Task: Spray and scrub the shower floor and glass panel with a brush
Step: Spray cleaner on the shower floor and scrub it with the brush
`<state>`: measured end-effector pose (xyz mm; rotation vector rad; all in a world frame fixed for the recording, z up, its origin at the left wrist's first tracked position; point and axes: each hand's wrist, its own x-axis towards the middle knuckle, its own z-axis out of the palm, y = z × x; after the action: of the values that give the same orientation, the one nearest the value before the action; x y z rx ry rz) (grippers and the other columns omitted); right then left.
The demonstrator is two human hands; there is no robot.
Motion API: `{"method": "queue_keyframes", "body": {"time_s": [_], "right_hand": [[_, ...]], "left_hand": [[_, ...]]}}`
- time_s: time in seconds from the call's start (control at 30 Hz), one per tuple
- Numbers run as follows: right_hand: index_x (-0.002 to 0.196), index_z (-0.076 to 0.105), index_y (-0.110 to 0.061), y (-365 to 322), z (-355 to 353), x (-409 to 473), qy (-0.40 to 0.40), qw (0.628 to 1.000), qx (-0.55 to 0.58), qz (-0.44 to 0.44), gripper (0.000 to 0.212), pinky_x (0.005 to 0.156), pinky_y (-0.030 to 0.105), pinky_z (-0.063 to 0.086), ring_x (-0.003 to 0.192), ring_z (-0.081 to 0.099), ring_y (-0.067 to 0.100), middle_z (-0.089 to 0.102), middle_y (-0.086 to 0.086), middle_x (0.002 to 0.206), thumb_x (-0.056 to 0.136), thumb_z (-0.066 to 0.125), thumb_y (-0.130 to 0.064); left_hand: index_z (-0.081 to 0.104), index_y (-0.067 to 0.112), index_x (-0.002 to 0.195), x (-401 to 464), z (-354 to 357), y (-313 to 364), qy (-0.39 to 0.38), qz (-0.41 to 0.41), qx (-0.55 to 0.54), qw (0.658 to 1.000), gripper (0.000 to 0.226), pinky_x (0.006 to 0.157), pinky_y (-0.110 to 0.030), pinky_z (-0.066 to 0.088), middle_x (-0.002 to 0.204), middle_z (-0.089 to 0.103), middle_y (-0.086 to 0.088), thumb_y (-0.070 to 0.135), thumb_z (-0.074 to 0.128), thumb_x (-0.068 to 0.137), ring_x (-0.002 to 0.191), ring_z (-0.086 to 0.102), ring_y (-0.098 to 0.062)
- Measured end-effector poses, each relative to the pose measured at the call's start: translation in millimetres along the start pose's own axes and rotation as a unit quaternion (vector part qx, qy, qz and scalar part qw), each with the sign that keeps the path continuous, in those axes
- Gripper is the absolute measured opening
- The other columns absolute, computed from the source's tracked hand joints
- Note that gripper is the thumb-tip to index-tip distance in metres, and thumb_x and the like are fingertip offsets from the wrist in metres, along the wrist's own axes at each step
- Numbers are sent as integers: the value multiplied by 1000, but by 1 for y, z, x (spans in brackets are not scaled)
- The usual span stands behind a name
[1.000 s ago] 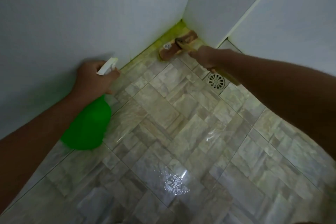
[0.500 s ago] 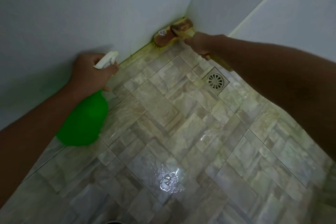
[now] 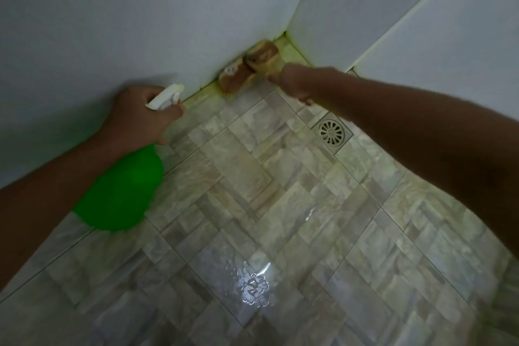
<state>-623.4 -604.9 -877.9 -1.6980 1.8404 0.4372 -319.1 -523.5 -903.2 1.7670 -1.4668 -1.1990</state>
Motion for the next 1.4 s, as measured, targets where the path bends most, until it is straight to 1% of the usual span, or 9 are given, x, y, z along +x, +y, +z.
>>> {"method": "queue_keyframes", "body": {"time_s": [0.17,0.33,0.53,0.67,0.8,0.97,1.07,1.2,1.4], "right_hand": [[73,43,-9,33,-24,26,18,998,34,53,56,44,25,38,23,39,15,47,10,55,102,33,-57],[81,46,-7,32,-32,28,5,996,59,64,58,46,25,39,36,42,18,50,11,63,100,34,-61],[89,45,-7,95,53,-65,-34,993,53,98,55,45,26,42,40,50,22,48,9,67,100,35,-59],[91,47,-3,109,62,-95,-65,988,46,130,62,41,29,46,39,52,24,55,14,68,97,35,-64],[79,50,-16,57,23,-40,1,994,61,86,43,48,24,41,51,51,11,52,3,74,103,37,-50],[106,52,-6,28,-9,16,18,991,99,86,40,43,26,39,40,44,20,46,13,66,107,30,-40],[132,46,-6,45,18,-16,10,992,91,89,43,51,32,49,52,55,24,54,19,82,108,30,-37],[109,49,2,99,52,-78,-46,988,60,135,64,38,25,42,35,50,22,54,14,65,100,34,-59],[102,52,3,76,32,-67,-21,988,86,129,59,42,23,40,28,47,14,49,9,63,102,36,-55]], "left_hand": [[78,7,101,-3,-2,2,-8,15,17,1000,14,62,-60,63,100,72,-30,15,80,90,68,70,-32],[77,6,100,-2,1,4,-1,4,16,1000,21,56,-59,62,102,73,-31,23,80,87,74,71,-40],[78,10,103,-7,-8,2,-13,18,9,1000,12,47,-36,61,103,73,-29,13,78,91,60,63,-13],[78,10,101,-11,-10,6,-12,13,5,1000,13,48,-47,60,85,68,-16,16,80,89,52,61,-5],[78,10,101,-14,-11,9,-8,22,-7,1000,12,49,-47,61,88,69,-18,16,80,90,54,62,-7],[77,5,107,-16,-9,6,-16,26,-27,999,19,52,-46,62,111,72,-28,16,79,91,76,68,-27],[78,10,104,-22,-9,5,-14,37,-32,999,14,52,-40,63,109,73,-26,17,79,92,77,68,-24],[77,38,80,-30,-9,6,-37,38,-31,998,19,53,-46,64,89,70,-7,23,82,90,61,65,-5],[79,12,105,-24,-21,7,-20,13,-61,998,15,69,-59,64,109,73,-27,18,81,90,81,68,-23]]}}
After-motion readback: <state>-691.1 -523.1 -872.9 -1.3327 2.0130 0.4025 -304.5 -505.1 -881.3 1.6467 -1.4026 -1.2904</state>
